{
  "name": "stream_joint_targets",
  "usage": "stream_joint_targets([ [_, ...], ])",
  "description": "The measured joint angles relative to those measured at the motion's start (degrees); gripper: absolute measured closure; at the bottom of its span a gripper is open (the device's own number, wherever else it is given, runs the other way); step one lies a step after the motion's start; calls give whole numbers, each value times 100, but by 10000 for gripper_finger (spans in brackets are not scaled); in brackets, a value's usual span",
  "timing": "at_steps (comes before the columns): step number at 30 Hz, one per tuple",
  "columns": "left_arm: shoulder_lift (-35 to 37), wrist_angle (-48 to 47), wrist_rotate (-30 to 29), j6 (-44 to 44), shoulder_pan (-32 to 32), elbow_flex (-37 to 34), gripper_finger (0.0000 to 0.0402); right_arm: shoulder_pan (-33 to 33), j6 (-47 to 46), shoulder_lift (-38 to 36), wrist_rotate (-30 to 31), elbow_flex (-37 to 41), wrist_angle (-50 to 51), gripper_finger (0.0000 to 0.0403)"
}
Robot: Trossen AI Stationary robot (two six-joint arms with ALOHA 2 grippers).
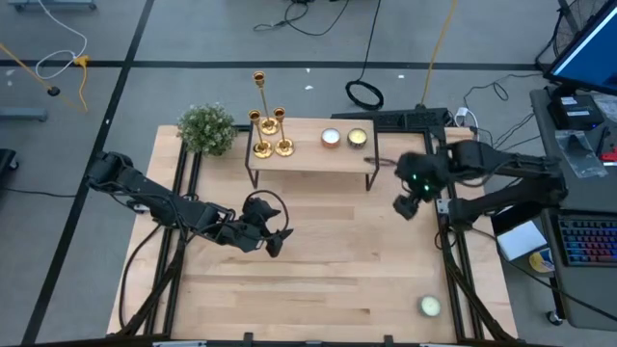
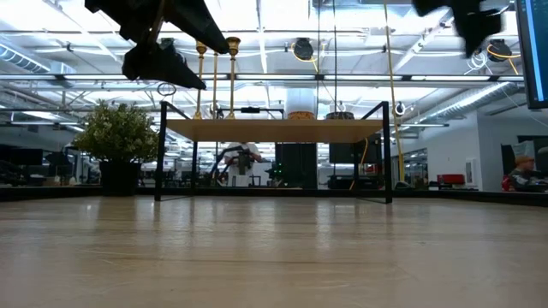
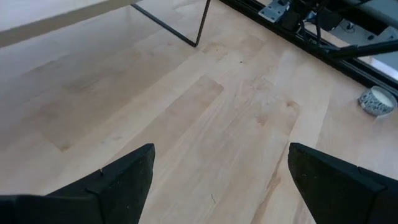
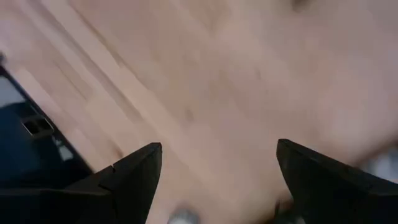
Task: Pick & Place candle stick holders
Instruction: Put the blue patterned scented candle on the shelf
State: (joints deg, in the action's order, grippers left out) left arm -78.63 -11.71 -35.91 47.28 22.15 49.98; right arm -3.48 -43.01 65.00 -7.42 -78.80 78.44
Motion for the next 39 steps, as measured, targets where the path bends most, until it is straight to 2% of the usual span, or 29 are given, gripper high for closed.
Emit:
stream_joint_targets([
  [5,0,-2,1,-86,0,0,36,787,-1547,-36,-610,357,748,96],
  [12,0,-2,30,-93,9,0,36,2071,-2783,-131,-1381,1336,608,96],
  [18,0,22,38,-93,11,0,36,3192,-3546,-174,-1375,1941,7,96],
  [26,0,330,99,-108,11,0,36,4600,-4789,-174,-1349,2203,-998,96],
  [30,0,369,255,-54,11,0,36,5257,-5308,-174,-920,2392,-1696,96],
  [33,0,440,349,-78,11,0,36,5635,-5593,-174,-607,2624,-2329,96],
  [39,0,471,350,-85,13,0,36,5908,-5768,-174,-577,3342,-3885,96],
])
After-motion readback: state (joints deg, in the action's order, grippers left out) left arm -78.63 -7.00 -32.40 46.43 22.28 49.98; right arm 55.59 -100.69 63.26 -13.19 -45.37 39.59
